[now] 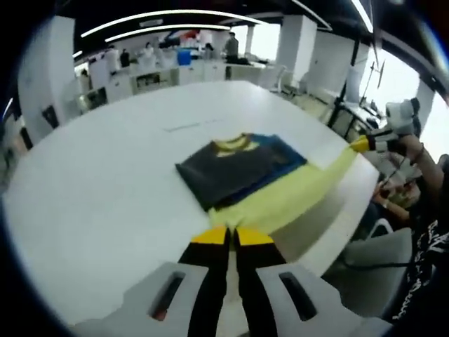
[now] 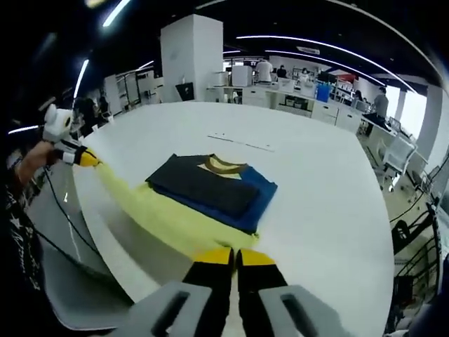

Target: Fold the garment on the visible template until the final outline fits inside the template.

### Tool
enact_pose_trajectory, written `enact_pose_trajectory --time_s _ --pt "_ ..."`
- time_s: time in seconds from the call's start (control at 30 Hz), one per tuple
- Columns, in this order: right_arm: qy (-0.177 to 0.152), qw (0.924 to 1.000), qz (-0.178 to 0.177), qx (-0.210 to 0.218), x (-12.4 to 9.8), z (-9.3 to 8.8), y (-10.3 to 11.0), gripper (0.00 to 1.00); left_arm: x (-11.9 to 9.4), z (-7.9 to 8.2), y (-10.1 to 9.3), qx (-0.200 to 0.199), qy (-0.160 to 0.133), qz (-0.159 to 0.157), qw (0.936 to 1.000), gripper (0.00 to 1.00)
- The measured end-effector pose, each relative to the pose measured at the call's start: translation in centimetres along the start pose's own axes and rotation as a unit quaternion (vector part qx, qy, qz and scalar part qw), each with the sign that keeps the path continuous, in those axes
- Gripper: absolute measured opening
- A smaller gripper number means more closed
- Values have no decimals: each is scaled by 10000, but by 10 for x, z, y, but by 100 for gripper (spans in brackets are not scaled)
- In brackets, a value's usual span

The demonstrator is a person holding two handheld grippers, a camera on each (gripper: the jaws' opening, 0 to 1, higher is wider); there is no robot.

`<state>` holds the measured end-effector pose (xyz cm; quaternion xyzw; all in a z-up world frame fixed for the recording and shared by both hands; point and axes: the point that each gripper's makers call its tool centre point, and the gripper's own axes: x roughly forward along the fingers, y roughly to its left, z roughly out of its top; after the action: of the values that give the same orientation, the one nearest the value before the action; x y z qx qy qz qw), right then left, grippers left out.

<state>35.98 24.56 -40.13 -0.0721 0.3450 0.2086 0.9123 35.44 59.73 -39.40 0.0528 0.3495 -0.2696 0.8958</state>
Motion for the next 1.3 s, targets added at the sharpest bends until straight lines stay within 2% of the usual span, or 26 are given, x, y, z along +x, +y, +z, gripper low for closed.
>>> enact_pose_trajectory --time_s 0.4,0.6,0.7,0.87,1.07,1.3 --pt "-285 9994 -53 -181 9 31 -11 0 9 28 15 -35 -333 229 9992 0" --pt "-420 9990 -94 -84 16 42 -20 0 16 45 29 -163 -592 337 9975 0" --pt "-511 9986 -105 -30 20 50 -26 0 19 51 29 -37 -647 397 9971 0" --pt "-692 9975 -141 17 26 64 -32 0 22 64 26 33 -912 605 9940 0" --pt "-808 9965 -196 2 37 77 -39 0 28 81 38 -51 -1217 707 9900 0" --pt "-924 9954 -249 41 49 90 -47 0 36 94 47 -60 -1370 766 9876 0"
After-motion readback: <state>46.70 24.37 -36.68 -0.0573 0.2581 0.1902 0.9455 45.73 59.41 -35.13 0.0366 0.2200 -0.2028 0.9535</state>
